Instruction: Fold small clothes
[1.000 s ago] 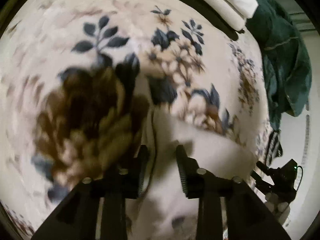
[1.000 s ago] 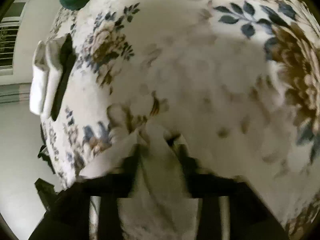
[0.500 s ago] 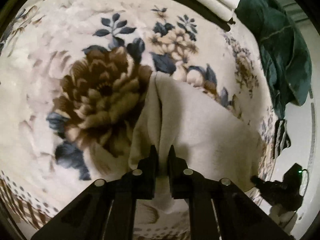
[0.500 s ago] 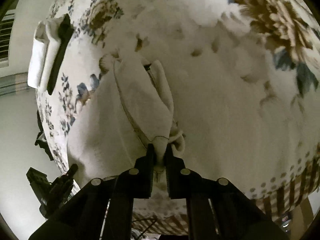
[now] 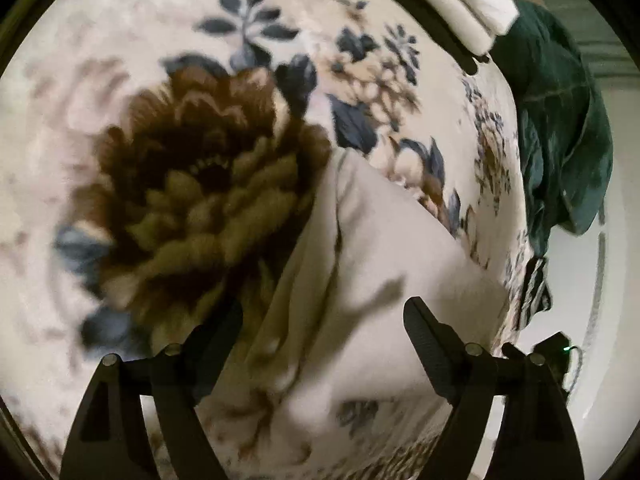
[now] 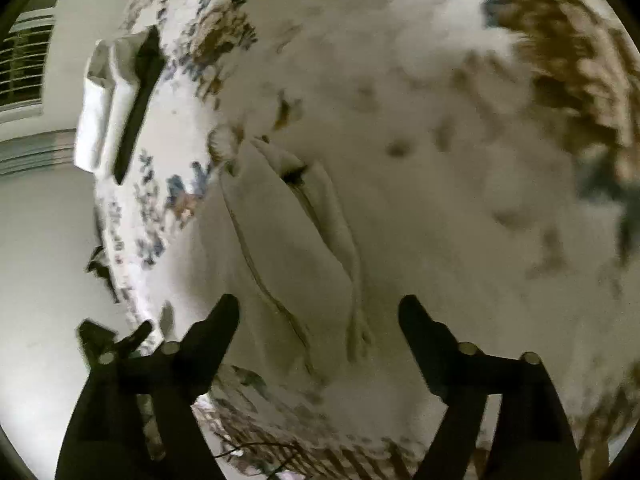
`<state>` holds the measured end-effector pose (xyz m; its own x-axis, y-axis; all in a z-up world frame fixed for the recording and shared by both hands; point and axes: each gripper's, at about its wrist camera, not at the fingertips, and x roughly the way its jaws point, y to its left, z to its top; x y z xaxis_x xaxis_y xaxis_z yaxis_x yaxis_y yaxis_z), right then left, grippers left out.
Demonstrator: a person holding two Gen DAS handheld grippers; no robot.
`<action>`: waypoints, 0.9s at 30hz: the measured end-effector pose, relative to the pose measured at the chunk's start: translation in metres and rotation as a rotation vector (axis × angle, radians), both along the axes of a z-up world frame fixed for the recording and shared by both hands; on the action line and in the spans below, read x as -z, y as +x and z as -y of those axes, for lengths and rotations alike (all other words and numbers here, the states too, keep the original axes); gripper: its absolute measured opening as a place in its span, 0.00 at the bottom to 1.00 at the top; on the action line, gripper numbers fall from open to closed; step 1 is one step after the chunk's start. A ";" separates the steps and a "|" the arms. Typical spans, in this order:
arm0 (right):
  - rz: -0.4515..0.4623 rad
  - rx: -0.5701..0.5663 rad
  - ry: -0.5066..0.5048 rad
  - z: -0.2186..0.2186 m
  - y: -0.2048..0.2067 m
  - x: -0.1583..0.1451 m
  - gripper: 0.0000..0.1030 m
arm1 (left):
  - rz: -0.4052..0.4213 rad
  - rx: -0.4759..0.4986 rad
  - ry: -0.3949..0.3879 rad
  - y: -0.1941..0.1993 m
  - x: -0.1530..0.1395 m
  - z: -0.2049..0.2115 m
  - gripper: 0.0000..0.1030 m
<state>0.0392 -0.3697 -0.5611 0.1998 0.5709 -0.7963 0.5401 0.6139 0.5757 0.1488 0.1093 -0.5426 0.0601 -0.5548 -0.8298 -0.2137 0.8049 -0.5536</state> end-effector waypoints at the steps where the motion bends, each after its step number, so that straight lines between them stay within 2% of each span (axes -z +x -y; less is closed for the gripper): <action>1: 0.009 -0.004 0.025 0.001 0.004 0.007 0.86 | -0.020 0.003 -0.021 0.003 0.011 0.002 0.79; 4: 0.016 -0.039 0.120 -0.003 0.019 0.035 0.86 | -0.034 0.016 -0.058 0.013 0.028 0.012 0.80; 7: 0.026 -0.056 0.170 -0.012 0.029 0.048 0.85 | -0.010 0.016 -0.071 0.015 0.025 0.019 0.78; 8: 0.041 -0.061 0.182 -0.016 0.032 0.049 0.84 | 0.022 0.025 -0.081 0.016 0.020 0.022 0.78; 9: 0.046 -0.067 0.181 -0.019 0.034 0.049 0.70 | 0.045 0.031 -0.079 0.016 0.015 0.026 0.73; 10: 0.046 -0.079 0.180 -0.024 0.035 0.049 0.47 | 0.078 0.042 -0.081 0.016 0.010 0.029 0.45; 11: 0.043 -0.085 0.163 -0.029 0.037 0.048 0.38 | 0.093 0.058 -0.086 0.016 0.006 0.034 0.17; 12: 0.047 -0.077 0.154 -0.032 0.036 0.046 0.26 | 0.099 0.056 -0.095 0.016 0.004 0.035 0.16; 15: 0.064 -0.048 0.129 -0.034 0.035 0.033 0.19 | 0.127 0.030 -0.109 0.017 -0.006 0.034 0.15; 21: 0.095 -0.046 0.102 -0.041 0.050 -0.011 0.17 | 0.148 0.031 -0.124 0.027 -0.038 0.025 0.14; 24: 0.128 -0.063 0.089 -0.048 0.074 -0.041 0.16 | 0.173 0.024 -0.129 0.043 -0.061 0.019 0.14; 27: 0.169 -0.090 0.071 -0.059 0.112 -0.074 0.16 | 0.218 0.016 -0.133 0.078 -0.094 0.012 0.14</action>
<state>0.1508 -0.3108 -0.4872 0.2729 0.6463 -0.7126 0.3768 0.6097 0.6973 0.2265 0.0970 -0.4488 0.2200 -0.6608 -0.7176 -0.0649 0.7241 -0.6866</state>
